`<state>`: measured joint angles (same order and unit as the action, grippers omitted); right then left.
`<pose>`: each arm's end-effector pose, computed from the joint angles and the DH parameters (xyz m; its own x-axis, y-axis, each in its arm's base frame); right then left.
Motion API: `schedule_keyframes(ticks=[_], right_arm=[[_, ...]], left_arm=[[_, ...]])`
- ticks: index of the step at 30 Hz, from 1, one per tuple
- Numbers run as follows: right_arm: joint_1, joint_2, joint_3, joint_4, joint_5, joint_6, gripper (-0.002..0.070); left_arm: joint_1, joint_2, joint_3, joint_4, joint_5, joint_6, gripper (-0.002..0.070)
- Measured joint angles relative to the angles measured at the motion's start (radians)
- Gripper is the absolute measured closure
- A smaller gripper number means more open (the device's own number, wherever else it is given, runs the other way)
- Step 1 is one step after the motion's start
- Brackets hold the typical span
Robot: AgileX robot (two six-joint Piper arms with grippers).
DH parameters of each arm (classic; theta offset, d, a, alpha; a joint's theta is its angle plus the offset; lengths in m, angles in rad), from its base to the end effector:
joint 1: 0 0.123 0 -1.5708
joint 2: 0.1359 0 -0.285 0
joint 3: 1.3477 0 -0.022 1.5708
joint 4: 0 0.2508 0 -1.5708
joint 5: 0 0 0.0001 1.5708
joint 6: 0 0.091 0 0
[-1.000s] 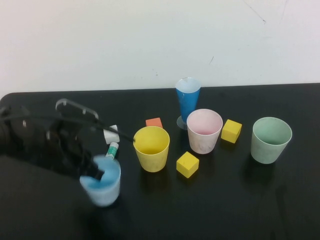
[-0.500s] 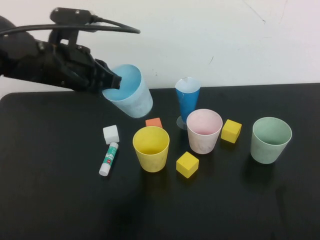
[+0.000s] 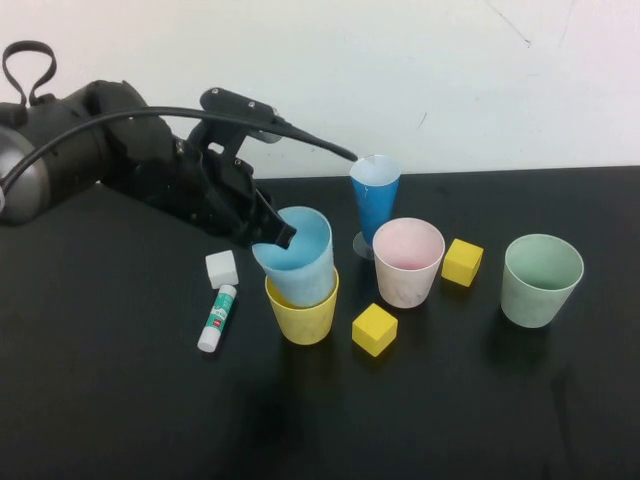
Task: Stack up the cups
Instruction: Place the blue cup on the yellow cup, then pick up the green cup
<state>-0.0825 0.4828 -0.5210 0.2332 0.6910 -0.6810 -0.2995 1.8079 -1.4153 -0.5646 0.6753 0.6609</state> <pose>0.0913 0.0059 0.2942 -0.4379 -0.4396 -0.7842 -0.2887 0.8949 -0.3404 0.3760 -0.1480 0.2667 -0.6379 0.3946 -0.6613 0.6170 0.7758 -0.1322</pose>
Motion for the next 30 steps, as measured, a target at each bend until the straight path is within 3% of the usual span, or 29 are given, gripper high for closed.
schedule_keyframes(ticks=[6,8,10,15,23,26,30], right_arm=[[0.0,0.004,-0.002,0.028,0.005,-0.05,0.0679],[0.0,0.021,-0.024,0.056,0.046,-0.097,0.0679],[0.0,0.053,-0.063,0.088,0.1,-0.129,0.0679],[0.0,0.191,-0.221,0.128,0.241,-0.168,0.0679],[0.023,0.466,-0.385,0.192,0.182,-0.207,0.0672],[0.042,0.593,-0.42,0.21,0.167,-0.232,0.0597],[0.054,0.765,-0.462,0.235,0.14,-0.241,0.0399]], left_arm=[[-0.002,0.001,-0.02,0.032,0.0,-0.015,0.0457],[-0.002,-0.001,-0.042,0.041,0.002,-0.039,0.0425],[-0.002,-0.01,-0.07,0.063,0.004,-0.066,0.0441],[-0.002,-0.112,-0.134,0.182,-0.005,-0.141,0.0633],[-0.002,-0.436,-0.094,0.291,-0.048,-0.202,0.0672],[0.0,-0.578,0.006,0.281,-0.097,-0.204,0.0673],[0.0,-0.751,0.226,0.267,-0.181,-0.202,0.0673]])
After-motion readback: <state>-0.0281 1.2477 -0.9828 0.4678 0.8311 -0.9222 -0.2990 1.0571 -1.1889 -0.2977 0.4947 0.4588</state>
